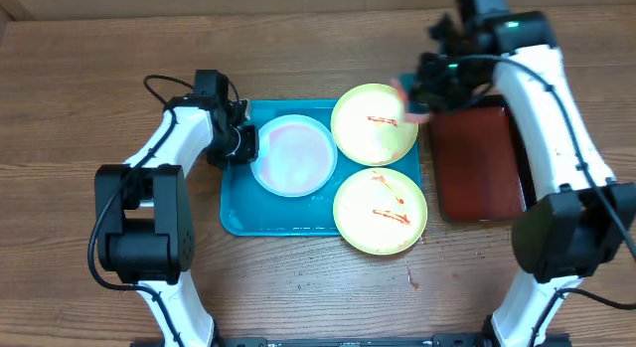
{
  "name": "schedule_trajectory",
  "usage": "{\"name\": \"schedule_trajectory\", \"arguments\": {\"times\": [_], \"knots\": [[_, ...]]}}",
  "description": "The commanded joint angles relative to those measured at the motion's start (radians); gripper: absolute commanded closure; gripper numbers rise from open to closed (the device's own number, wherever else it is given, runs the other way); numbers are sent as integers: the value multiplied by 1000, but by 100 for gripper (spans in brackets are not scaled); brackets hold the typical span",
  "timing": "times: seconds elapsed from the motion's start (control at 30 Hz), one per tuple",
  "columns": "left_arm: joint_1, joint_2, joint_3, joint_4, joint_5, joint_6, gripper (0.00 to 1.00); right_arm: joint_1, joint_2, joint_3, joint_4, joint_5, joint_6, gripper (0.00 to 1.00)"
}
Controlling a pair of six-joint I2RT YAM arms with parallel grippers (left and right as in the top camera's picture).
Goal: Clean dirty plates on tray and stack at the side
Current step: 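Return the sponge with right gripper to the water tray, then lift the white plate with left gripper off the teal tray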
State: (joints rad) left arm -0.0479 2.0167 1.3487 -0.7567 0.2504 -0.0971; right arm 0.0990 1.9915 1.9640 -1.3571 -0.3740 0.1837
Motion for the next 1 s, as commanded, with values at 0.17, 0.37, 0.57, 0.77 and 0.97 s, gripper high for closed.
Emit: {"name": "schedule_trajectory", "arguments": {"times": [0.17,0.37,0.57,0.77,0.97], "knots": [[-1,12,26,-1,-76,10,96,-122,-25,-35,-68,183,3,96],[-1,-46,101,-87,-206,-1,96,-153,-25,-71,-66,183,2,96],[-1,-185,134,-111,-287,-23,96,-153,-25,-80,-62,183,2,96],[-18,-351,134,-124,-427,-43,96,-153,-25,-80,-62,183,2,96],[-77,-433,134,-156,-715,-114,95,-153,-25,-80,-58,183,2,96]]}}
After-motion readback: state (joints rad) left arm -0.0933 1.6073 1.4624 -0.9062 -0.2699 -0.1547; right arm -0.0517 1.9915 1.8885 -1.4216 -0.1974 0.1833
